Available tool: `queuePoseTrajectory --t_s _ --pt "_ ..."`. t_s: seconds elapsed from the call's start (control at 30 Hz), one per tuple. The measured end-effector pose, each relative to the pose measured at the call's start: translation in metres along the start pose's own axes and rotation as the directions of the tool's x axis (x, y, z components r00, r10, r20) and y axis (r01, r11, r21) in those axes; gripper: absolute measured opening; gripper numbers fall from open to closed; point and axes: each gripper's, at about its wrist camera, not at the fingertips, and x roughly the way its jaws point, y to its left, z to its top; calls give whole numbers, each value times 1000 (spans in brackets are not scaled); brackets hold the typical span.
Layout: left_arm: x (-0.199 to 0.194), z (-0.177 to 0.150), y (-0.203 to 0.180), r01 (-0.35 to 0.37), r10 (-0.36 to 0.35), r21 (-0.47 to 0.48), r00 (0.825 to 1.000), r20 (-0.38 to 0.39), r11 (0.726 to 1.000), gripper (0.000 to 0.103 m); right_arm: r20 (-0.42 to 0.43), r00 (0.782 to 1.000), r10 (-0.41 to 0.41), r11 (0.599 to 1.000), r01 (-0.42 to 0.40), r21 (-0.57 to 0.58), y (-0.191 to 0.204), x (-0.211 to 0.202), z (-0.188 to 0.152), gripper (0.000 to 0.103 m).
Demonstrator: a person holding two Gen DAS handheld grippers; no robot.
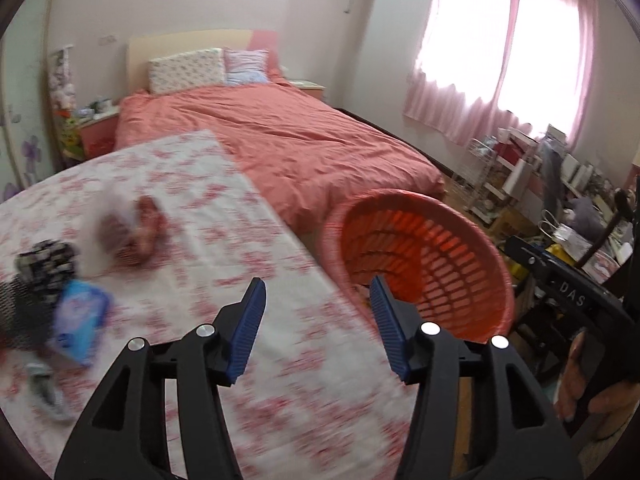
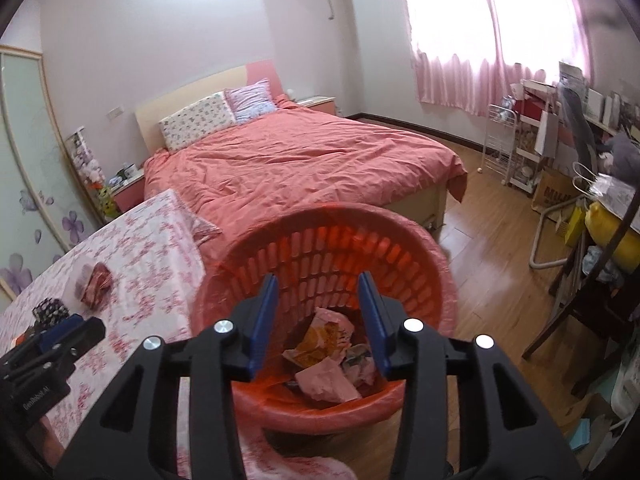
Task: Collect trash
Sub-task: 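Move both grippers back over the remaining items on the bed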
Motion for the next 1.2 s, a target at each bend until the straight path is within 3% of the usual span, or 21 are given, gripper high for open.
queuePoseTrajectory --t_s 0.4,0.6,0.93,1.2 --pt "-58 -28 92 -175 181 -129 983 33 976 55 -65 986 153 975 -161 -151 105 -11 -28 41" --pt "-91 -49 143 -278 293 -197 955 48 940 60 -138 956 258 927 -286 -245 178 -17 -58 41" --pt "-135 -80 219 -404 435 -329 900 22 853 60 -276 872 405 811 -481 -332 285 -30 -110 41" --pt "-158 -102 258 -427 465 -391 885 4 816 60 -334 859 387 786 -497 -368 330 -17 -130 41"
